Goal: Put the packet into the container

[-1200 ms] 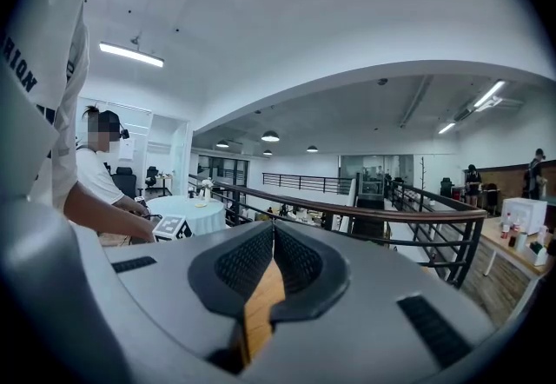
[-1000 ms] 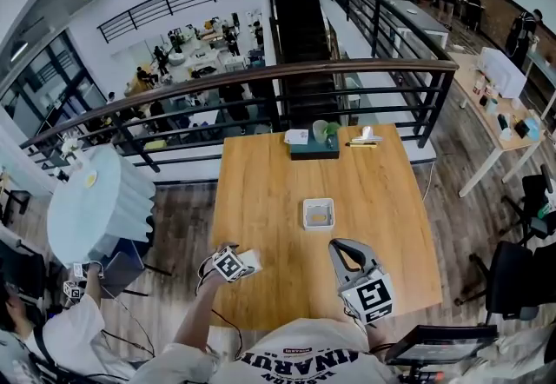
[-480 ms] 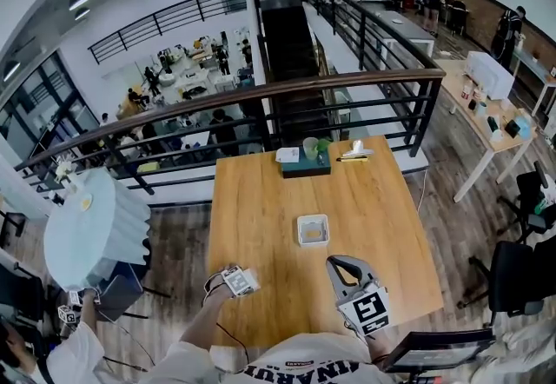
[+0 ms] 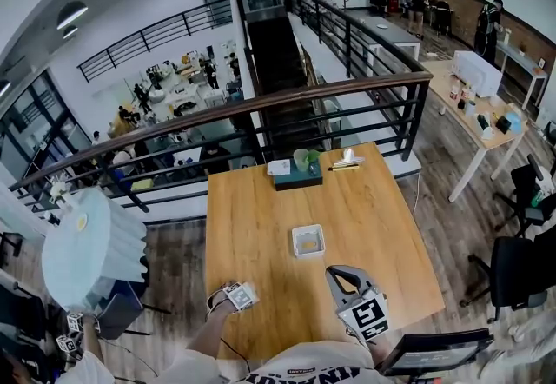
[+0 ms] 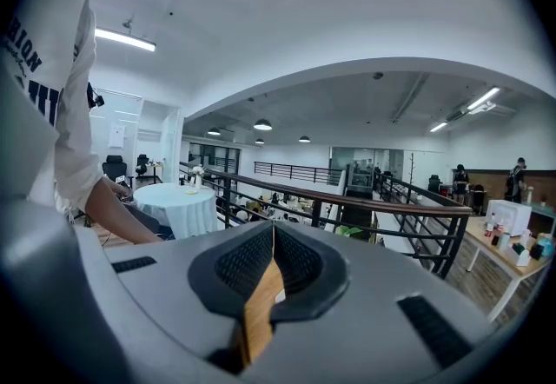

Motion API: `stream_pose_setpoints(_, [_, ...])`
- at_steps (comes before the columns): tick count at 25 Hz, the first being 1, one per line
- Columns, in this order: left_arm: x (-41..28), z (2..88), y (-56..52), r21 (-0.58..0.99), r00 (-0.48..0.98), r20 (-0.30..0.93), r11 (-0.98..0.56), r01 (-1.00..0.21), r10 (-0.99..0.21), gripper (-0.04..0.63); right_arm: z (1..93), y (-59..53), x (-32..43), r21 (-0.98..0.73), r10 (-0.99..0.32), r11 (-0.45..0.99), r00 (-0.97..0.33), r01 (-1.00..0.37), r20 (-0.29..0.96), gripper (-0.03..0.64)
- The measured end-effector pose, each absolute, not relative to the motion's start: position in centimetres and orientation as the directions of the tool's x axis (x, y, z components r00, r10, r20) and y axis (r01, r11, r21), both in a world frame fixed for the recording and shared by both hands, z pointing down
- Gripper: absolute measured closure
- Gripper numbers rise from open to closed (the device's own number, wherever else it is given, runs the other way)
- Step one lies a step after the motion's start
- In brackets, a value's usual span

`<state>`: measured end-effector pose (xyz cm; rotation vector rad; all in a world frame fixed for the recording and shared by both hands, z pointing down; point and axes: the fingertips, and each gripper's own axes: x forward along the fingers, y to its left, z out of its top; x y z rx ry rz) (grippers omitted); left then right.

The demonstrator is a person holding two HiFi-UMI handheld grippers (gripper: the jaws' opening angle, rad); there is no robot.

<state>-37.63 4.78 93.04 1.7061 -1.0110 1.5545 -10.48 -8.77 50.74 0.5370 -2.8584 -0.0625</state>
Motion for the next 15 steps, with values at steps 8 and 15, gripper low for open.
stream_pose_setpoints(8, [-37.7, 94.0, 4.8, -0.053, 0.028, 0.989, -0.515, -0.855, -0.148, 0.245, 51.8, -8.3, -11.1, 0.073, -0.343, 0.939, -0.910, -0.335, 0.233, 0.607])
stream_pose_setpoints(15, [-37.4, 93.6, 4.8, -0.060, 0.035, 0.984, -0.513, -0.856, -0.173, 0.269, 51.9, -8.1, -11.4, 0.063, -0.327, 0.945, -0.916, -0.322, 0.231, 0.607])
